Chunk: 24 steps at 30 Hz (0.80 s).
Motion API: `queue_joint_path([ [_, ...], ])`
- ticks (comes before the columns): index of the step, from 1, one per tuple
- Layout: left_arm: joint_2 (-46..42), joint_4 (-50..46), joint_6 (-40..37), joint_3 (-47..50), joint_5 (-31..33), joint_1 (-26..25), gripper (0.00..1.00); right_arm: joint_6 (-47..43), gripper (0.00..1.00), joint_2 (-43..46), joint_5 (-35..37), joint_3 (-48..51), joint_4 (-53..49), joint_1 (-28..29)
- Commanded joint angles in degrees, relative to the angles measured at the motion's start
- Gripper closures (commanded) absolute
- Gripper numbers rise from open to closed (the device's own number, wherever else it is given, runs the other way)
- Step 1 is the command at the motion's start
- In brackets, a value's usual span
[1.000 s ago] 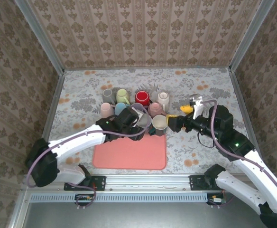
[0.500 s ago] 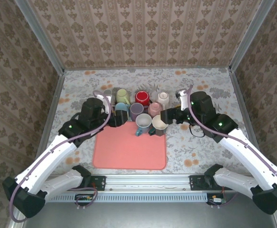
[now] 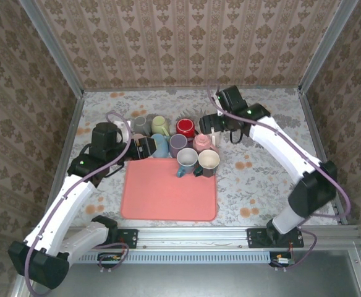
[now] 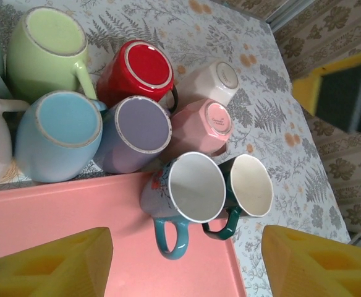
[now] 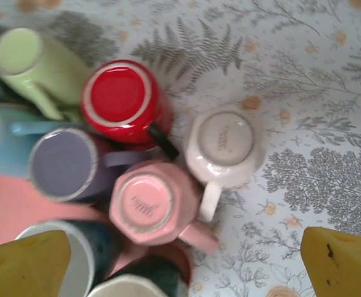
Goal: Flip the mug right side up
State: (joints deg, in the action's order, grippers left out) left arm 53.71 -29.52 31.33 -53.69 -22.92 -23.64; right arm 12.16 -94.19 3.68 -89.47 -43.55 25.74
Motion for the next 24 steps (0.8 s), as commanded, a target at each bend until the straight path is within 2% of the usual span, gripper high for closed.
queue_joint_path([
  [1, -0.89, -1.43, -2.73, -1.15, -3.89, 1.21, 0.34, 2.5, 0.0, -6.68, 3.43, -6.88, -6.22, -1.42],
  [10, -0.85, 2.21, -1.46, 2.39, -6.92, 3.77, 0.34, 28.34, 0.01, -20.89, 4.93, -22.19, -16.8, -2.51],
  [18, -0.52, 2.66, -0.84, 3.26, -6.73, 4.3, 0.34, 32.55, 0.0, -29.05, 6.71, -28.8, -21.63, -2.43],
  [24, -0.34, 2.47, -0.4, 3.21, -6.35, 4.74, 0.28, 33.62, 0.04, -32.3, 4.94, -28.38, -20.44, -2.44],
])
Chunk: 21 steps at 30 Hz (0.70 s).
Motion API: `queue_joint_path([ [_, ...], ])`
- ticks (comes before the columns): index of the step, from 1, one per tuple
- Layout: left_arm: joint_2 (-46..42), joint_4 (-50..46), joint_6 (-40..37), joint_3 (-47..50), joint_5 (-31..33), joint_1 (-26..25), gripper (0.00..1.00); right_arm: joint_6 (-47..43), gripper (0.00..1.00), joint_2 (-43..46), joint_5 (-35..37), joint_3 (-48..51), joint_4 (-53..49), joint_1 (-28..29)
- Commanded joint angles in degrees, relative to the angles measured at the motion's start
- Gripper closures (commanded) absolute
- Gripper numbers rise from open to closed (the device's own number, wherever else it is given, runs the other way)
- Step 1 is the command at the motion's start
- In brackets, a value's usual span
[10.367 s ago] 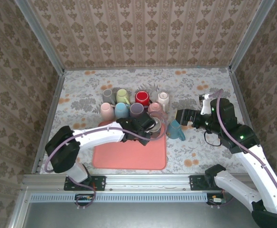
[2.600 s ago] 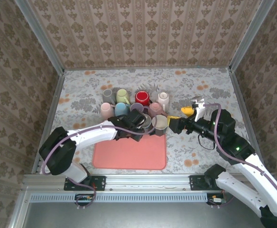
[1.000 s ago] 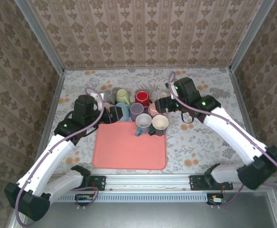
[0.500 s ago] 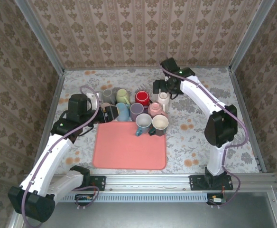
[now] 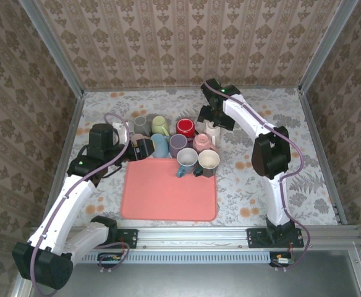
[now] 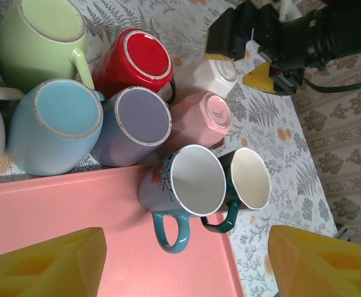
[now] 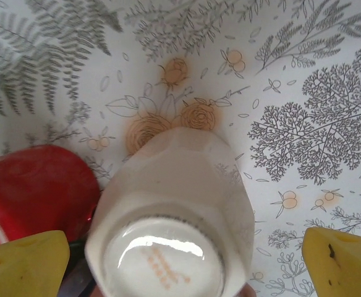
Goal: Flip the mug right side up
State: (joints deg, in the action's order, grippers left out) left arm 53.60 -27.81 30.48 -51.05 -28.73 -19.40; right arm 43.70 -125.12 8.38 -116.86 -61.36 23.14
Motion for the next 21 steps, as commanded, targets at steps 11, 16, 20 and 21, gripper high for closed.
queue_joint_path([
  [11, -0.72, 1.33, 1.82, 0.6, -2.01, 1.04, 0.28, 1.77, 0.2, -2.9, -1.27, 2.57, 1.08, 0.16],
  [16, -1.46, 1.83, 3.59, 0.5, -3.77, 1.38, 0.28, -0.01, 0.37, -2.98, -1.43, 4.08, 2.48, -0.62],
  [20, -1.57, 2.81, 5.99, 0.64, -4.98, 2.08, 0.28, -0.83, 0.55, 3.9, -2.58, 9.72, 7.7, -1.29],
  [21, -1.49, 3.55, 7.02, 0.89, -5.51, 2.34, 0.28, -0.89, 0.58, 6.41, -2.5, 11.52, 9.23, -1.62],
])
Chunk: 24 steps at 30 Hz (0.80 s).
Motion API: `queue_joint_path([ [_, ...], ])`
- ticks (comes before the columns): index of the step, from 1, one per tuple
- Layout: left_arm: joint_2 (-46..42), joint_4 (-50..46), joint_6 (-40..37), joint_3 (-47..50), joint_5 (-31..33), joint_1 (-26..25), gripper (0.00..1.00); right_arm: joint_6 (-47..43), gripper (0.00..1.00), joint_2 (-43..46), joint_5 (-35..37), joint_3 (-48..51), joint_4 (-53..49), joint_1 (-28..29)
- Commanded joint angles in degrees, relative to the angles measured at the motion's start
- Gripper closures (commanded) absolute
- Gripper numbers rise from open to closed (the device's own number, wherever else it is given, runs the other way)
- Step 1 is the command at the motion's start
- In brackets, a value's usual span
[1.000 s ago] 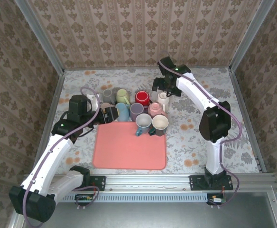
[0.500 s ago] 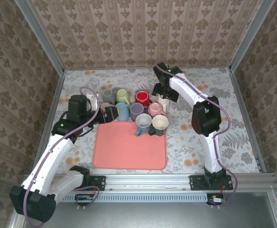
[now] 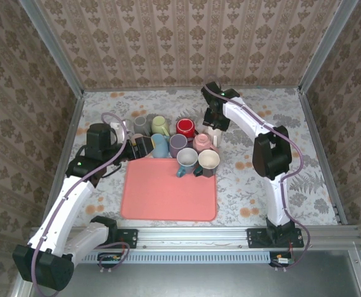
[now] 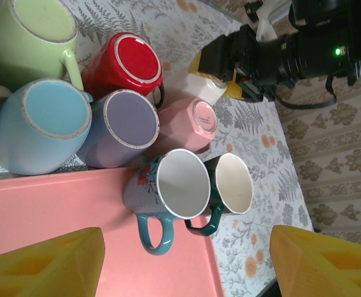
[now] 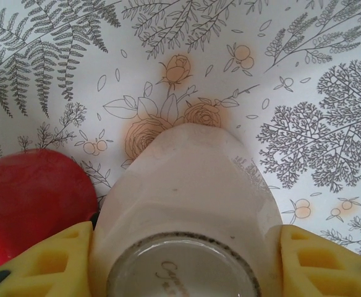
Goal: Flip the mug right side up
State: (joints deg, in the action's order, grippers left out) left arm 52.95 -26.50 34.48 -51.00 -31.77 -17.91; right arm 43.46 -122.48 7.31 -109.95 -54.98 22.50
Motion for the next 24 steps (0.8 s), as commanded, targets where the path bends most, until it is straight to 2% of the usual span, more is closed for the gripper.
queue_joint_path([
  [1, -0.74, 3.09, 3.94, 1.18, -2.87, 1.0, 0.28, -0.67, 0.6, 5.92, -1.54, 6.05, 4.05, -1.32],
  [3, -0.33, 5.81, 5.97, 2.03, -3.96, 1.12, 0.28, -0.45, 0.66, 10.03, -3.34, 8.8, 6.67, -2.81],
  [5, 0.42, 8.67, 7.8, 2.69, -4.62, 1.16, 0.27, -0.05, 0.67, 13.79, -5.66, 10.97, 8.82, -4.28],
  [16, 5.43, 19.22, 13.59, 3.85, -9.31, 1.04, 0.24, -1.28, 0.67, 25.5, -12.43, 12.67, 8.91, -6.38],
  [22, 9.68, 32.03, 21.49, 5.0, -12.8, 0.32, 0.2, 0.59, 0.67, 34.14, -20.38, 15.72, 16.29, -6.59],
  [24, 11.44, 38.01, 24.91, 5.06, -13.97, -0.33, 0.2, 3.59, 0.68, 37.52, -24.1, 18.45, 21.71, -6.66],
])
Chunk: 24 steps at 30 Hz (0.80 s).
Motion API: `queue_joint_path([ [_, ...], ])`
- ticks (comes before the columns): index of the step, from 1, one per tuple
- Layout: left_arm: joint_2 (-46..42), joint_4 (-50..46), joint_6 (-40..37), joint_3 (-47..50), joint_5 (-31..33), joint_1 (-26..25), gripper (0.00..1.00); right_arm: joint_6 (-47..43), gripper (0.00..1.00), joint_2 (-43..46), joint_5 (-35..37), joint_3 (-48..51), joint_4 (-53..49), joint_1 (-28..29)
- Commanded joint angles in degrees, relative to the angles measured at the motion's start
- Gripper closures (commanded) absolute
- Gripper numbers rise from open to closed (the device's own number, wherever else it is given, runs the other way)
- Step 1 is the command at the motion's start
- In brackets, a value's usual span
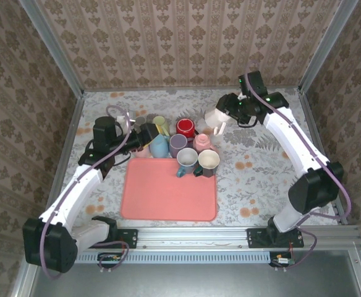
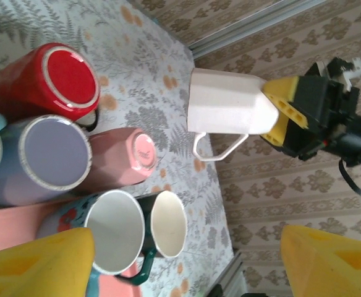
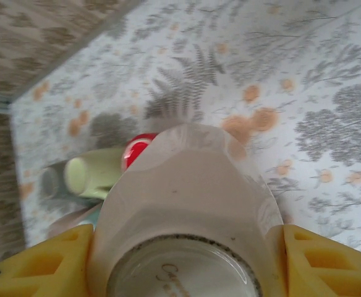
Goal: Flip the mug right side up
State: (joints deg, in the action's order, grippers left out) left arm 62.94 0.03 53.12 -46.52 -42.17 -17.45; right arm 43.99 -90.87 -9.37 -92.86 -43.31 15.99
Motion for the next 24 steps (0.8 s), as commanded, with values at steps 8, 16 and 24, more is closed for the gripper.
queue_joint_path([
  [8, 6.61, 33.67, 18.3, 0.58, -5.99, -4.17, 0.2, 22.59, 0.72, 16.49, -19.97, 17.29, 43.82, 0.71],
  [16, 9.84, 44.73, 23.56, 0.33, -5.55, -7.57, 0.21, 35.88, 0.73, 18.63, -23.33, 25.94, 64.49, 1.37],
  [24, 13.3, 49.79, 24.69, -0.45, -4.76, -10.73, 0.22, 39.67, 0.72, 19.77, -24.29, 28.63, 69.36, 2.18],
])
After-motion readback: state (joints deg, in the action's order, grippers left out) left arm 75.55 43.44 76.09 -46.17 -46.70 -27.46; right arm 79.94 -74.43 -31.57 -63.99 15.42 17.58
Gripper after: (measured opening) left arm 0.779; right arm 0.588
